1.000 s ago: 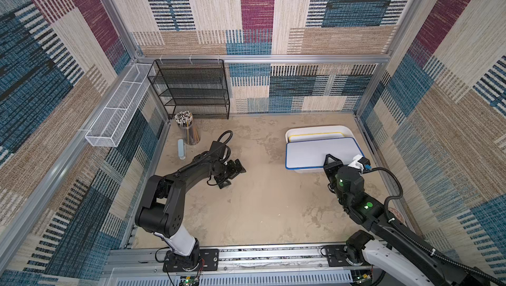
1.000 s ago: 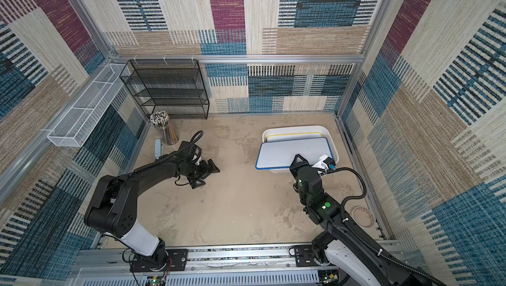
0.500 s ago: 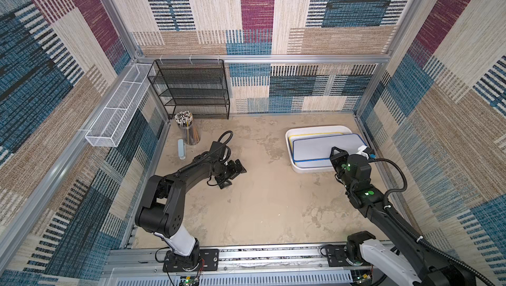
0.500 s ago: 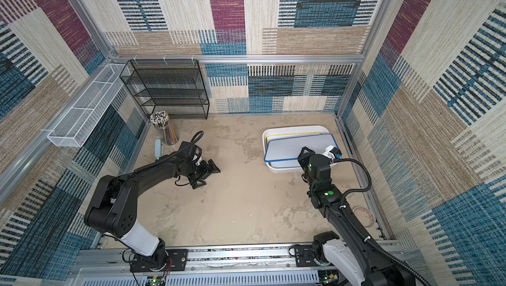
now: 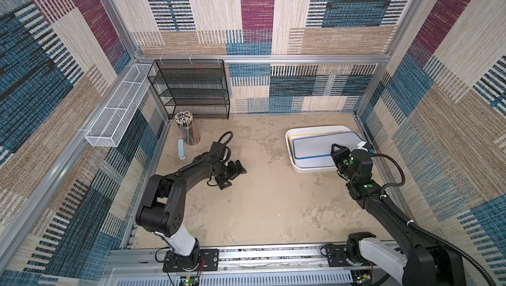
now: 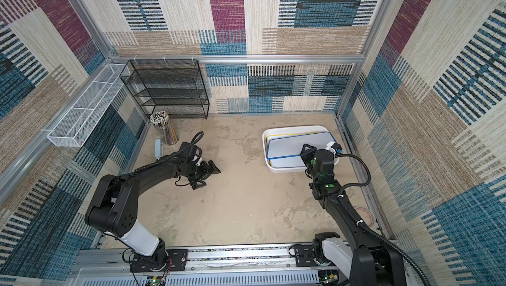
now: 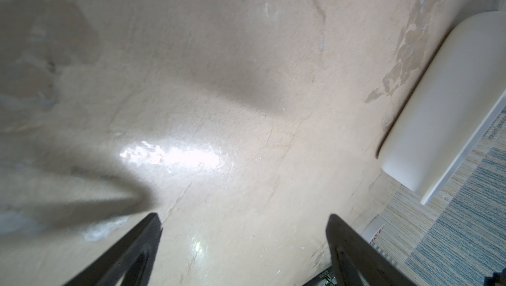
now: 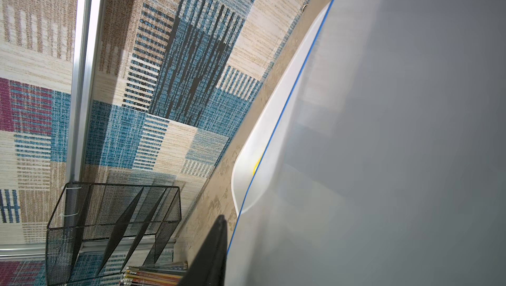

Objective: Put the whiteboard into the storage box
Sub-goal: Place the whiteboard in the storage box.

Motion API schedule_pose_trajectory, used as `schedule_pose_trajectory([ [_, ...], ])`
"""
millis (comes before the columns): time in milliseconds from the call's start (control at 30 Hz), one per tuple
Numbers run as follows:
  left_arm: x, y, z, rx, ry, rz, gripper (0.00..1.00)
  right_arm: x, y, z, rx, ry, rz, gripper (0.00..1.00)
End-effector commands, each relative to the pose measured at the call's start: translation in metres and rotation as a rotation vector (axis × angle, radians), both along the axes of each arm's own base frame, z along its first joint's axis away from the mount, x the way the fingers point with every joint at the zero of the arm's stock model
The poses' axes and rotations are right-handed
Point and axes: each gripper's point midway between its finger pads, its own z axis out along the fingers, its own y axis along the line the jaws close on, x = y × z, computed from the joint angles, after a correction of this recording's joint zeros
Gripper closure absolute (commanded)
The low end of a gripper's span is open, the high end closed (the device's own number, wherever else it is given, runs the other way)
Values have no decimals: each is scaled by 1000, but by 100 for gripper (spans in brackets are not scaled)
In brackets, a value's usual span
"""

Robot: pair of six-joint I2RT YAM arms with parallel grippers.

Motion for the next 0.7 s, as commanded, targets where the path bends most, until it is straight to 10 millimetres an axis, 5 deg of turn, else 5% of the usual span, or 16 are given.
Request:
schedule_pose_trajectory([
  [0, 1, -4, 3, -25, -11, -10, 4, 10, 3, 21, 50, -105, 32, 69],
  [267, 4, -7, 11, -43, -49, -26, 4, 19, -3, 3, 63, -79, 46, 67],
  [667, 24, -9, 52, -13, -242, -114, 3, 28, -6, -24, 72, -33, 69, 63],
])
